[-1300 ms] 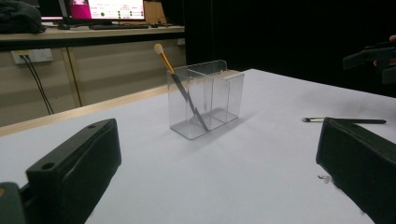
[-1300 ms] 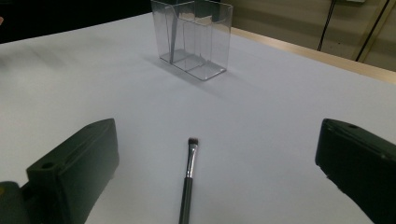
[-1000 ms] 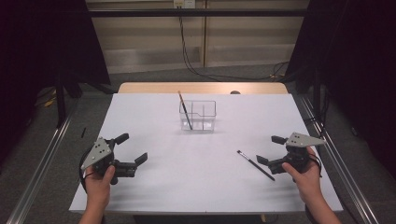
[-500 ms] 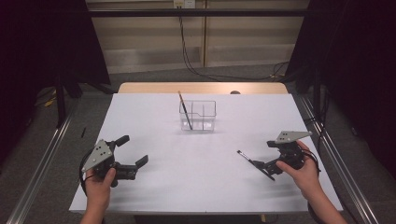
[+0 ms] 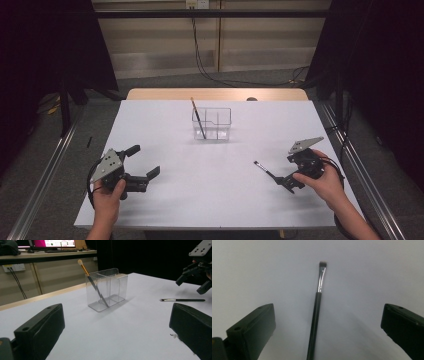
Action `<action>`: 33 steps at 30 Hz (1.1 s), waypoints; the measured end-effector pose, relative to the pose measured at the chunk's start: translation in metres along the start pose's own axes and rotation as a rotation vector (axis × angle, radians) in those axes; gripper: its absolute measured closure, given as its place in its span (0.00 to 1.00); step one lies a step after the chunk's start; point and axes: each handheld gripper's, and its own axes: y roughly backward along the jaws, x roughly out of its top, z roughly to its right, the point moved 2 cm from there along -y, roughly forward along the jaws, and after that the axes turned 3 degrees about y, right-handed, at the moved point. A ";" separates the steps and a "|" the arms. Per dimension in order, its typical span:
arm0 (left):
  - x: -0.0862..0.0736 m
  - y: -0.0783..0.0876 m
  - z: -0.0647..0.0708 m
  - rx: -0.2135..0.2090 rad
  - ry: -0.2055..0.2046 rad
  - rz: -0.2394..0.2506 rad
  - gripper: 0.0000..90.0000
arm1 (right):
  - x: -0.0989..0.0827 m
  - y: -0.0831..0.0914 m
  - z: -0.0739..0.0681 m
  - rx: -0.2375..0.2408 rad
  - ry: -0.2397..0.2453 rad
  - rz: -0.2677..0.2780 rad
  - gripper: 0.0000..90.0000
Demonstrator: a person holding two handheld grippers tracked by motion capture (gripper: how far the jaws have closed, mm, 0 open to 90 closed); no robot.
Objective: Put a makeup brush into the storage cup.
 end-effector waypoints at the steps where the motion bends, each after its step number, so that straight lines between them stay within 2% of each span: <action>1: 0.000 0.000 0.000 0.000 0.001 -0.001 0.00 | 0.000 -0.001 0.000 0.000 -0.001 -0.023 0.00; 3: 0.000 -0.001 0.001 -0.001 0.005 0.002 0.00 | 0.000 -0.003 0.000 -0.001 0.014 -0.055 0.00; 7: -0.001 -0.001 0.001 0.000 0.000 -0.004 0.00 | 0.001 -0.005 -0.001 0.010 0.011 -0.115 0.00; 12: -0.001 -0.001 0.001 -0.002 -0.002 -0.008 0.00 | 0.002 -0.006 -0.002 0.011 0.028 -0.165 0.00; 16: -0.002 -0.002 0.002 -0.002 -0.001 -0.013 0.00 | 0.001 -0.007 -0.002 0.009 0.012 -0.192 0.00; 18: -0.002 -0.002 0.002 -0.001 -0.002 -0.018 0.00 | 0.001 -0.008 -0.002 -0.006 0.017 -0.212 0.02; 20: -0.002 -0.003 0.002 -0.002 -0.004 -0.018 0.00 | 0.000 -0.008 -0.002 0.002 0.014 -0.230 0.04; 24: -0.002 -0.003 0.002 -0.003 -0.006 -0.021 0.00 | 0.001 -0.009 -0.003 -0.014 0.015 -0.239 0.09; 26: -0.002 -0.004 0.002 -0.003 -0.006 -0.022 0.00 | 0.001 -0.009 -0.003 -0.006 0.005 -0.239 0.13; 33: -0.003 -0.005 0.003 -0.003 -0.011 -0.029 0.00 | 0.002 -0.007 -0.006 -0.013 0.029 -0.262 0.21</action>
